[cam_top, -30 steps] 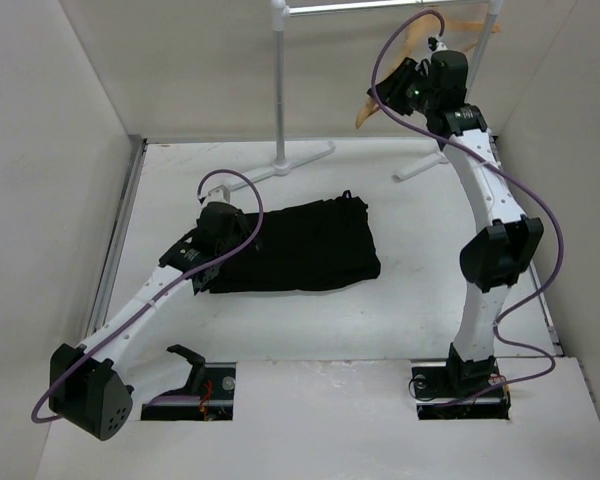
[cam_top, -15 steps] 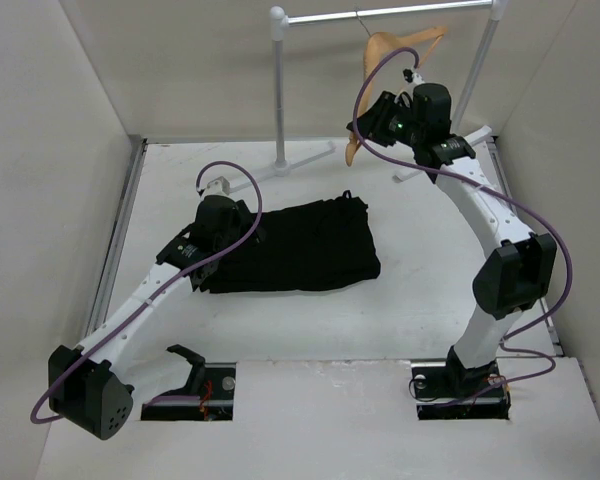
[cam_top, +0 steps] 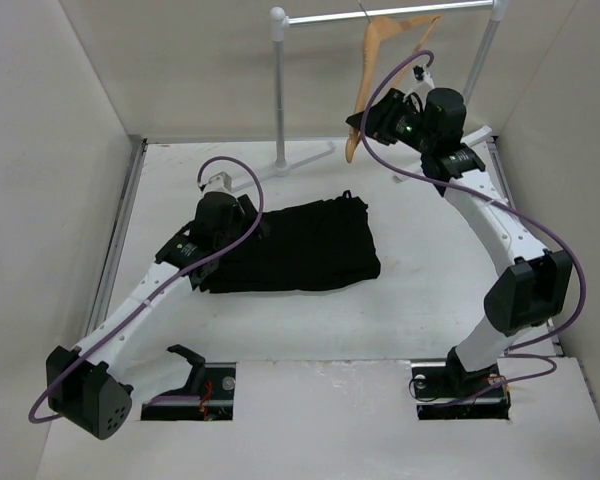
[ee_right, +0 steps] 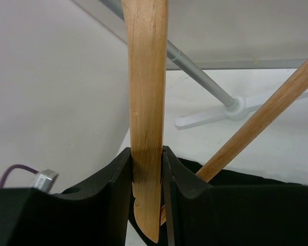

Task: Place the trousers on the hanger
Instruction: Pick up the hanger from the clothesline, then place the trousers on the hanger.

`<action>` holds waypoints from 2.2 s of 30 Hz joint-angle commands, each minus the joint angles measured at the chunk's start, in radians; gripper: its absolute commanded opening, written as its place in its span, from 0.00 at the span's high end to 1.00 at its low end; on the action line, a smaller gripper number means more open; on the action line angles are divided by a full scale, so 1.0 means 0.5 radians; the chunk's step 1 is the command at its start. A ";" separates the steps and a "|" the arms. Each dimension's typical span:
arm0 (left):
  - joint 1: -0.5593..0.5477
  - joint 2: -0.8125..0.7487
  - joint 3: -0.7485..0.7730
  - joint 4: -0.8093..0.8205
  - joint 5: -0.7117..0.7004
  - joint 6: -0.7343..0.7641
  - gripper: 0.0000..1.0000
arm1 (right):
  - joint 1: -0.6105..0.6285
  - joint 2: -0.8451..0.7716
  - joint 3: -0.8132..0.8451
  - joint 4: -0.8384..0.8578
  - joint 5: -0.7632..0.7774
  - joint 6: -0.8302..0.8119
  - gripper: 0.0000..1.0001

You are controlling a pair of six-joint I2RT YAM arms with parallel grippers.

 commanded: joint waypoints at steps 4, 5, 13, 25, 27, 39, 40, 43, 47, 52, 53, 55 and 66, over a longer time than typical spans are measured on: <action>-0.028 -0.040 0.090 0.060 0.004 0.010 0.49 | 0.011 -0.006 0.179 0.319 -0.102 0.152 0.88; -0.025 -0.046 0.112 0.057 0.004 0.007 0.49 | 0.014 -0.036 0.136 0.319 -0.089 0.152 0.88; -0.126 0.033 0.461 0.032 -0.017 0.013 0.49 | 0.020 -0.368 -0.407 0.405 -0.068 0.146 0.88; -0.497 0.530 1.124 0.152 -0.140 0.117 0.46 | 0.109 -0.858 -1.112 0.322 -0.037 0.140 0.88; -0.580 0.674 1.253 0.189 -0.170 0.136 0.44 | 0.125 -0.950 -1.254 0.261 0.009 0.133 0.88; -0.759 1.361 1.689 0.308 -0.247 0.176 0.39 | 0.131 -1.383 -1.717 -0.006 0.040 0.106 0.88; -0.759 1.410 1.735 0.305 -0.241 0.176 0.39 | 0.134 -1.402 -1.736 -0.021 0.040 0.106 0.88; -0.759 1.539 1.854 0.296 -0.244 0.170 0.41 | 0.143 -1.442 -1.779 -0.073 0.040 0.097 0.88; -0.755 1.647 1.940 0.308 -0.241 0.148 0.49 | 0.146 -1.506 -1.822 -0.175 0.067 0.069 0.88; -0.780 1.684 1.916 0.348 -0.238 0.115 0.84 | 0.146 -1.558 -1.834 -0.368 0.150 0.017 0.88; -0.786 1.675 1.892 0.351 -0.250 0.096 0.90 | 0.143 -1.577 -1.834 -0.420 0.190 0.014 0.88; -0.792 1.644 1.806 0.382 -0.263 0.041 0.95 | 0.143 -1.604 -1.822 -0.533 0.248 0.008 0.88; -0.961 1.463 1.159 0.909 -0.624 -0.336 1.00 | -0.035 -1.822 -1.736 -0.938 0.297 -0.026 0.46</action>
